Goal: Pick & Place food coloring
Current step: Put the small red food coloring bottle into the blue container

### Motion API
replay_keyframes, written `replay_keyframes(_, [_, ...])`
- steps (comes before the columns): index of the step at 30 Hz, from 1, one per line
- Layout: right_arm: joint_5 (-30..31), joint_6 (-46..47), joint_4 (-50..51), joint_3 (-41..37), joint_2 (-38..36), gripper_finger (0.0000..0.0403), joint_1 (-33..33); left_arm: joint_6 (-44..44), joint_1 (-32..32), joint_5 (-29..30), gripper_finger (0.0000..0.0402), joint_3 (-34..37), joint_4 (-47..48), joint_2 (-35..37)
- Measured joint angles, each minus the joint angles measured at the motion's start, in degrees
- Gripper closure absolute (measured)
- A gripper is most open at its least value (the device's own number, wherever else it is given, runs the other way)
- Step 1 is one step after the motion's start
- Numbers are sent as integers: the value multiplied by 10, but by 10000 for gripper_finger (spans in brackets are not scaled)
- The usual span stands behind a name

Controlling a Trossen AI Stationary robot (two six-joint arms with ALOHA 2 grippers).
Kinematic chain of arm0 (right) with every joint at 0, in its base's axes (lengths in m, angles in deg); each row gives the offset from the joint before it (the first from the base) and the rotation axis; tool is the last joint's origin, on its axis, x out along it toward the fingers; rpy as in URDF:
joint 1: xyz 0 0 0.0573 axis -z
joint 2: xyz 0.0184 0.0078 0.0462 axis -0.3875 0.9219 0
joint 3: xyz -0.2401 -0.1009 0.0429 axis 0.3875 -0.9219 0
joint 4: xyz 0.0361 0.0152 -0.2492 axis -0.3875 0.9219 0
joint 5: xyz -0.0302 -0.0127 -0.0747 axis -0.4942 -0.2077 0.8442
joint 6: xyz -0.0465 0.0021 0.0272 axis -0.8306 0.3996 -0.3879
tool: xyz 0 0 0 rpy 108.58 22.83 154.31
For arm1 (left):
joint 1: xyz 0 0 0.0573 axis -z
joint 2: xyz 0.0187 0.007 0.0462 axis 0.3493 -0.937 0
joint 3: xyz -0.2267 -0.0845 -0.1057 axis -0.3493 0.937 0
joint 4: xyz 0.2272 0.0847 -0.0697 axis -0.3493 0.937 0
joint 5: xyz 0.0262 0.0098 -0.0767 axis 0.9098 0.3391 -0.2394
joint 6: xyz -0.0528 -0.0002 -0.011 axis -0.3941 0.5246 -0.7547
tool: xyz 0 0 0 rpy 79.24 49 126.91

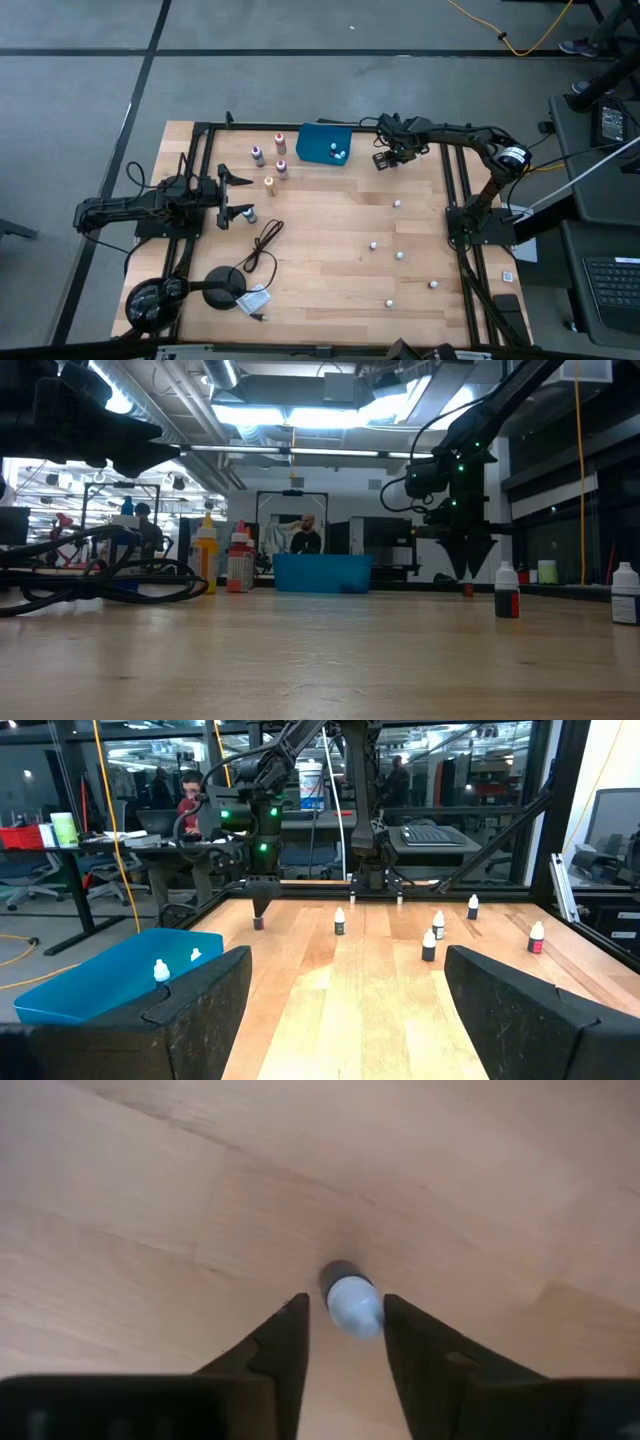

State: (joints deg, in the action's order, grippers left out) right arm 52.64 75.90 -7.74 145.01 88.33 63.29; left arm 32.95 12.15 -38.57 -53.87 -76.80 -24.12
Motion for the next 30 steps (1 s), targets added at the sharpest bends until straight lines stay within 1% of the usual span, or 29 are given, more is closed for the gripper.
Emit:
replay_keyframes(6, [4,-18,-9,1,0,340,0,0,0,0,73,0,0,0])
replay_keyframes(8, [4,-32,-8,6,0,352,-5,0,0,0,73,0,0,0])
replay_keyframes(12, [5,-63,18,44,1,351,-21,0,0,0,74,0,0,0])
replay_keyframes(17, [4,-101,75,128,1,332,-41,0,0,0,73,0,0,0])
replay_keyframes(23, [5,-145,119,239,5,351,-62,0,0,0,73,0,0,0])
replay_keyframes(30, [4,-177,156,376,62,342,-76,0,0,0,74,0,0,0])
